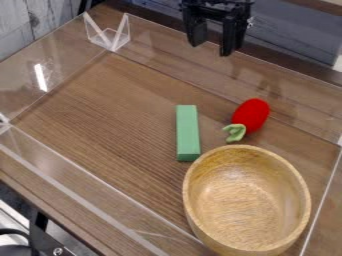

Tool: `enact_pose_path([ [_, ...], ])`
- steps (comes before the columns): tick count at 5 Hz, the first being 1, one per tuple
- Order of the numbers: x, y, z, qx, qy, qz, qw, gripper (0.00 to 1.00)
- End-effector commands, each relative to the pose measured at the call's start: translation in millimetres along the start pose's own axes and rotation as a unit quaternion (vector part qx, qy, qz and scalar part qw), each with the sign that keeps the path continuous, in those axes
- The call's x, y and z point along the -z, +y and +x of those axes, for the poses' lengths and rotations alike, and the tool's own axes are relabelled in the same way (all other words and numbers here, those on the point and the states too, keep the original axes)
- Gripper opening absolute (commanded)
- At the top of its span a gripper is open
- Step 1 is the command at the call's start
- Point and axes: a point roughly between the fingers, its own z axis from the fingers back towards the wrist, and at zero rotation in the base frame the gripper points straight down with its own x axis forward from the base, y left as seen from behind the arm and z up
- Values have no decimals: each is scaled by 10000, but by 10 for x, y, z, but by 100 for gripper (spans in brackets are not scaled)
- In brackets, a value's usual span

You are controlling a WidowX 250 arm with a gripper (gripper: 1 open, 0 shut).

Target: Move the red object to the right side of the table

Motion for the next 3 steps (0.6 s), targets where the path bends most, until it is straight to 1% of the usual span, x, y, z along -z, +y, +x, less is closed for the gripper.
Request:
enact_pose_path([
  [1, -221, 6, 36, -279, -383, 126, 9988, 100],
  [2, -212, 41, 18, -603, -386, 147, 9973, 100],
  [3, -197, 72, 1, -920, -378, 168, 9949, 100],
])
